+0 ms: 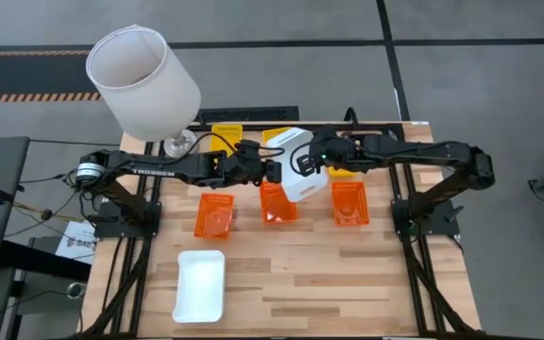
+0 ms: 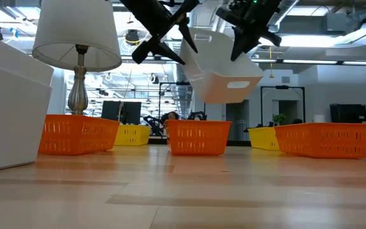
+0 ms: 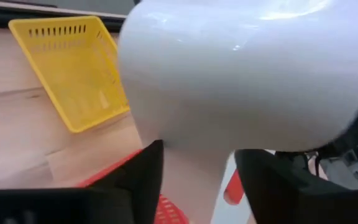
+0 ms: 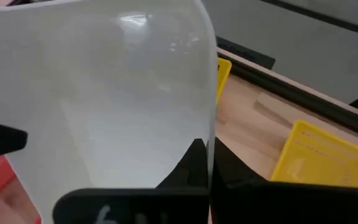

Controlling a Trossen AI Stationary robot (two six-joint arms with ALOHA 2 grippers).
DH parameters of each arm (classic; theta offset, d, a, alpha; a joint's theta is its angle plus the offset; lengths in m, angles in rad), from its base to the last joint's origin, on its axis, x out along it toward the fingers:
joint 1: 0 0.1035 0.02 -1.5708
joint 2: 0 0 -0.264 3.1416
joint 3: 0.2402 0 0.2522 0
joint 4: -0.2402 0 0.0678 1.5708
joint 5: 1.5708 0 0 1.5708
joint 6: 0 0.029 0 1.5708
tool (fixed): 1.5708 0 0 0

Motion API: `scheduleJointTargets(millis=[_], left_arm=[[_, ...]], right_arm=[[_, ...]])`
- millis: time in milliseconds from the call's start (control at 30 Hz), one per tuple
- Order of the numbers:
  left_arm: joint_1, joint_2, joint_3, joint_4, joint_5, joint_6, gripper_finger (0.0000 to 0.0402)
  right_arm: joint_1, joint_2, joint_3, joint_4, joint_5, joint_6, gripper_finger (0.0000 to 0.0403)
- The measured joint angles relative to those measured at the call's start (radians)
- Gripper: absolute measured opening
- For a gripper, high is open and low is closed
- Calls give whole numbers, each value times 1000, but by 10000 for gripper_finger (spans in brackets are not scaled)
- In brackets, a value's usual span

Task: Stack baskets by color
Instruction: Stack the white bin on the left white bin

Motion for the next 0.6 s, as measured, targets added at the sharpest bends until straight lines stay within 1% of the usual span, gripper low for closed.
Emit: scheduleJointTargets(millis=[200,300,367,500,600], left_arm=[[0,0,-1,-6,0,-21,65],[0,0,-2,-17,-3,-24,21],[1,0,-2,-40,-9,-38,8],[7,0,-2,-84,-11,-73,5],[6,0,-2,-91,-33,-76,2]], right_arm=[[9,-1,7,0,3,-9,3],[12,-1,7,0,2,-10,4],[15,-1,7,0,1,-10,5],[22,1,7,8,-9,-22,5],[24,1,7,8,-15,-29,5]])
